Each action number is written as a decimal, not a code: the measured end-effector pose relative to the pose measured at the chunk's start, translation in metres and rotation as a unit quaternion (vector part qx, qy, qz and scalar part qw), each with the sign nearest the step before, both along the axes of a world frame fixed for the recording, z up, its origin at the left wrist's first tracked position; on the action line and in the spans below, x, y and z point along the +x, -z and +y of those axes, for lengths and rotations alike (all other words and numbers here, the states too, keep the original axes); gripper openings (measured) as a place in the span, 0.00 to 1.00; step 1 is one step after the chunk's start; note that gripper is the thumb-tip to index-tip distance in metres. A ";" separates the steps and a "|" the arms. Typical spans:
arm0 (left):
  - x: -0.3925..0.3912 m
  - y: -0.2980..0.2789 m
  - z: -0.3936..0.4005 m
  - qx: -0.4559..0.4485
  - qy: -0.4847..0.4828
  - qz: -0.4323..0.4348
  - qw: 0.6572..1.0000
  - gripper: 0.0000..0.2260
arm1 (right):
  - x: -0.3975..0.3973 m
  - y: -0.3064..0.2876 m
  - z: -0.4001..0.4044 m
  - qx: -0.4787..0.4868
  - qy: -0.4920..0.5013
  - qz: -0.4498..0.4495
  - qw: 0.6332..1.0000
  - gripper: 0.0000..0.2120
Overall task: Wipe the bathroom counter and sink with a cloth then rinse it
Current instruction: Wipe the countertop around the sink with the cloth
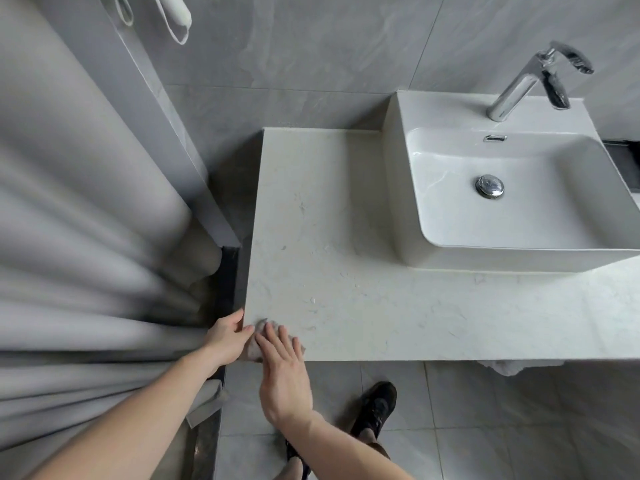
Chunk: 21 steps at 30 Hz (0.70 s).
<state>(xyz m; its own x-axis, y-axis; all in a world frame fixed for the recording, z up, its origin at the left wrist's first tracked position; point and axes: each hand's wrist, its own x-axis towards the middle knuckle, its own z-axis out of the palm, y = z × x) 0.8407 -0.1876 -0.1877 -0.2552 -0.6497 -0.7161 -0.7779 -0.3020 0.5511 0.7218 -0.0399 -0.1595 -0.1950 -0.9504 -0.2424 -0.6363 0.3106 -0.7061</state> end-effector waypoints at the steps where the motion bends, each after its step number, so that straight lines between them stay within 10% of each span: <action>1: 0.004 0.009 -0.002 0.014 -0.003 0.011 1.000 0.16 | -0.006 -0.008 -0.002 0.006 0.017 -0.038 0.999 0.30; 6: 0.004 0.006 -0.001 0.035 -0.023 0.016 0.999 0.23 | -0.091 -0.027 0.003 -0.012 0.147 -0.130 0.980 0.22; 14: -0.003 -0.008 0.000 0.033 -0.015 0.004 0.999 0.27 | -0.256 -0.018 0.017 0.026 0.271 0.109 0.956 0.22; 21: -0.006 -0.013 0.001 0.018 -0.015 -0.005 1.000 0.24 | -0.199 0.017 -0.012 0.101 0.216 0.186 0.953 0.28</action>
